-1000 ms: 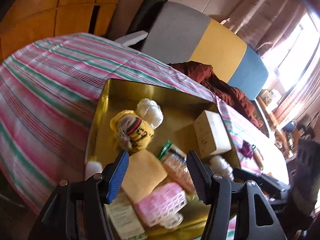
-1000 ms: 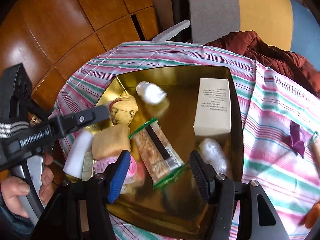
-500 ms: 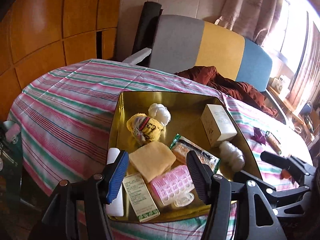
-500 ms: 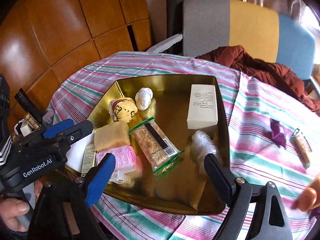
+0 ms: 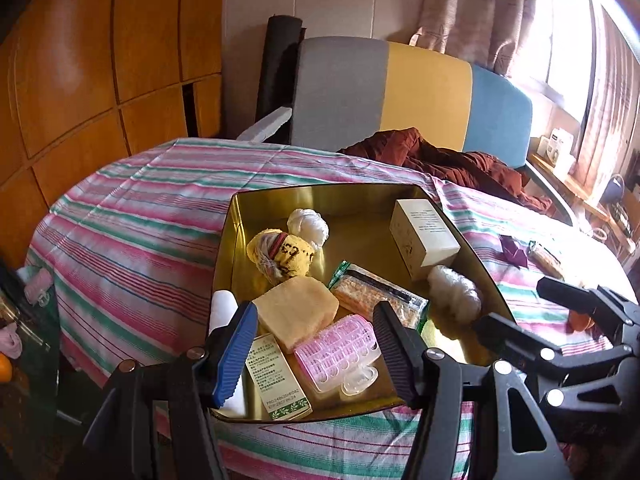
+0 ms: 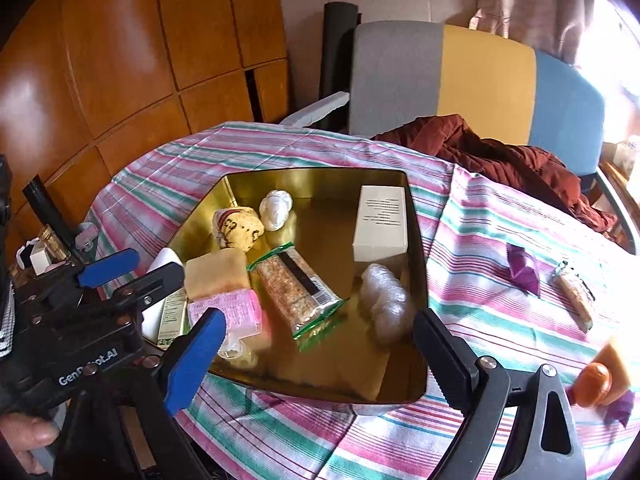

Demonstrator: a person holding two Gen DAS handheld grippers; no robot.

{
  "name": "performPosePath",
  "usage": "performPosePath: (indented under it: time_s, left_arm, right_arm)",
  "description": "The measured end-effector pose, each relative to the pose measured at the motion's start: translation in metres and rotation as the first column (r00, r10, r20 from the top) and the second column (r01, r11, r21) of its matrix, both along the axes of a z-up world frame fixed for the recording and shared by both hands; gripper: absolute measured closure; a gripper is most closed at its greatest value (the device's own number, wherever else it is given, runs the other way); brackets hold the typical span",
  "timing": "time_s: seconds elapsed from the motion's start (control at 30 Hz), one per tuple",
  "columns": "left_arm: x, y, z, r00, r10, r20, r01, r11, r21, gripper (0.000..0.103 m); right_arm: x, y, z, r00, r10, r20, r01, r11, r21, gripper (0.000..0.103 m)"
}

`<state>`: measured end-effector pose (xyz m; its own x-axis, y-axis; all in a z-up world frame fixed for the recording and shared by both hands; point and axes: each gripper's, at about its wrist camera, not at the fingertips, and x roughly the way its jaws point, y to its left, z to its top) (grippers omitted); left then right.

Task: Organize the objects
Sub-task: 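Withdraw both grippers from the gold tray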

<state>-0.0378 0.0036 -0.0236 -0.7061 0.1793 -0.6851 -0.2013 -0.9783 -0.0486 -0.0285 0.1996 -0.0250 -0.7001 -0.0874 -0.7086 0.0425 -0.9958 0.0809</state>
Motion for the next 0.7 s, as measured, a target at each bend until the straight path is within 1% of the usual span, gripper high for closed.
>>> performPosePath:
  time_s: [0.4, 0.7]
  left_arm:
    - [0.013, 0.025, 0.006, 0.996, -0.068, -0.050, 0.063, 0.994, -0.095, 0.042]
    - [0.017, 0.042, 0.005, 0.992, -0.118, -0.041, 0.112, 0.986, -0.125, 0.042]
  right_arm:
    - [0.012, 0.025, 0.002, 0.996, -0.080, -0.025, 0.080, 0.997, -0.009, 0.006]
    - [0.018, 0.047, 0.002, 0.991, -0.127, -0.034, 0.127, 0.992, -0.020, 0.005]
